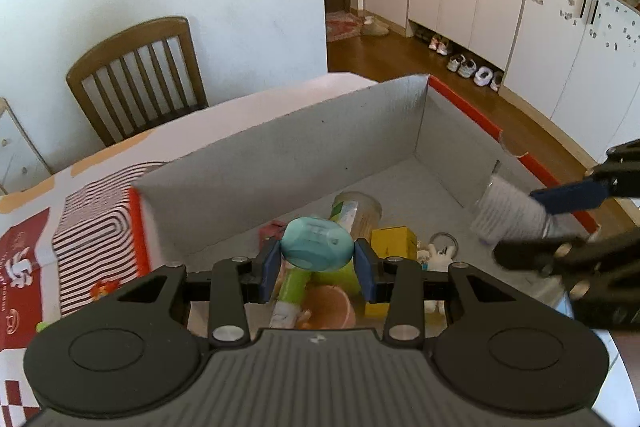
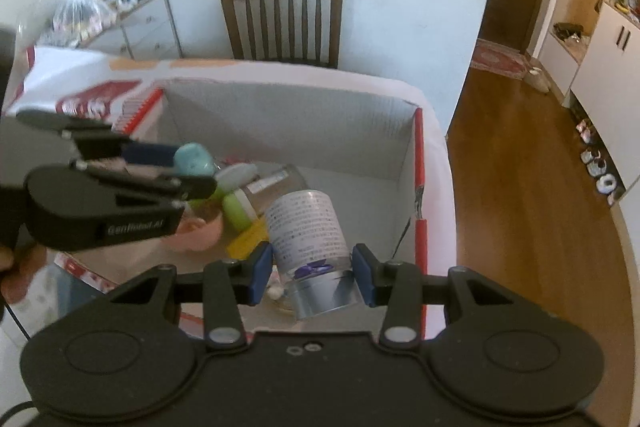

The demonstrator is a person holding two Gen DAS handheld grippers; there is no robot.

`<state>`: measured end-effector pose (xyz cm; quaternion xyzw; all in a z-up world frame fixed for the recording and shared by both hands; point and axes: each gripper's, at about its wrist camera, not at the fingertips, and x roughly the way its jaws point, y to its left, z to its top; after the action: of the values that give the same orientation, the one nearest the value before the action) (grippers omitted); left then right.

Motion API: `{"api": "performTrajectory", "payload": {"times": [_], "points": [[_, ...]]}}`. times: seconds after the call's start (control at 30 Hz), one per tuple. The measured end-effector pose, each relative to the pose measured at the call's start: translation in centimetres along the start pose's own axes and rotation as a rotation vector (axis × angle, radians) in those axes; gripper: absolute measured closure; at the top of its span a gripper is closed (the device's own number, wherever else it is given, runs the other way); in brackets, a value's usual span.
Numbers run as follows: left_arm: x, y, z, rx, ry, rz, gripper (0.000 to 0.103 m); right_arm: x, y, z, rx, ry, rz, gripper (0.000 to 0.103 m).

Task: Organize rigid objects
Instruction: 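Release the teal case and clear cup into the shoebox with both tools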

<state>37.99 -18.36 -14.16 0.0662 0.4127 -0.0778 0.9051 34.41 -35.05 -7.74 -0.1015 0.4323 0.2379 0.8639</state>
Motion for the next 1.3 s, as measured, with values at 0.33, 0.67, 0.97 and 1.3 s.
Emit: {"api": "performTrajectory", "payload": {"times": [0.33,0.67,0.97,1.3], "points": [[3.3,0.5,-0.2,-0.03,0.091,-0.019,0.064,3.1,-0.2,-0.2,-0.018,0.063,0.016,0.06],[3.6,0.4,-0.3,-0.044,0.115,-0.021,0.064,3.8,0.2,-0.4,-0.041,0.094,0.042,0.06],[2.3,0.5,-0.5,-0.085,0.096,0.0,0.05,2.9,-0.3,-0.6,-0.025,0.075,0.075,0.05],[-1.1,-0.3,-1.0,-0.088,0.037,0.009,0.044,0.9,-0.6,-0.7,-0.028,0.029,0.093,0.042]]}}
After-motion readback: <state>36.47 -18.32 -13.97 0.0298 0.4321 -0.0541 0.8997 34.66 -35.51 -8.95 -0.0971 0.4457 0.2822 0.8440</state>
